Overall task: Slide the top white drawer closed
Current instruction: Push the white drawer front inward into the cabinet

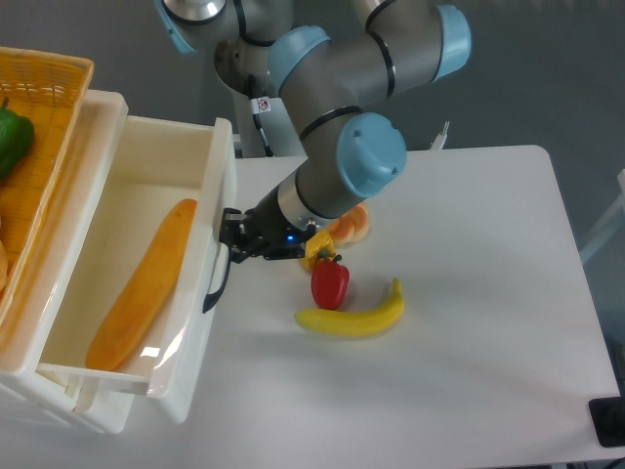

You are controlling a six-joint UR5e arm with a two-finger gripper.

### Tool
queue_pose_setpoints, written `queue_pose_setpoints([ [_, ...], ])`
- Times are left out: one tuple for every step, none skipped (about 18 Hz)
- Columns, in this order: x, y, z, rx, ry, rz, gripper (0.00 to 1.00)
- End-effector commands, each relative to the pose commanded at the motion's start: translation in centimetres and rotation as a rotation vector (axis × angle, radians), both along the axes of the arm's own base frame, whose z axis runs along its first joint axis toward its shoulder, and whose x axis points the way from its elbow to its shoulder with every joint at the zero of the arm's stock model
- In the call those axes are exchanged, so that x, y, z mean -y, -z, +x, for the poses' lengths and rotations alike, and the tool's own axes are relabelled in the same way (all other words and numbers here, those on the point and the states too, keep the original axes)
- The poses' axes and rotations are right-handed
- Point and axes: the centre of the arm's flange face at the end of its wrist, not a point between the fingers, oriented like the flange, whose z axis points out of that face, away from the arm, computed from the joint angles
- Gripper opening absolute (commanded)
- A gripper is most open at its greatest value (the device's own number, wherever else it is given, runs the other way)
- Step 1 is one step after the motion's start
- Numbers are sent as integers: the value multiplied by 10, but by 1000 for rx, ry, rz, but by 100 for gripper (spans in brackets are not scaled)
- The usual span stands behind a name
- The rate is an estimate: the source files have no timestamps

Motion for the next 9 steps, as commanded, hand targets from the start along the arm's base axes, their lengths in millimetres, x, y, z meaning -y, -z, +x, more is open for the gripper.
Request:
queue_pose_setpoints([
  [-4,-2,8,-2,11,0,0],
  [-6,-2,13,0,13,-4,0],
  [-9,-2,18,2,13,-9,0],
  [-12,-4,23,1,16,-10,0],
  [-14,-5,28,1,19,-12,0],
  [-16,-4,32,4,23,-14,0],
  [-19,-5,37,3,26,-16,0],
  [-22,-5,43,3,30,-20,0],
  [-25,-6,47,2,30,-20,0],
])
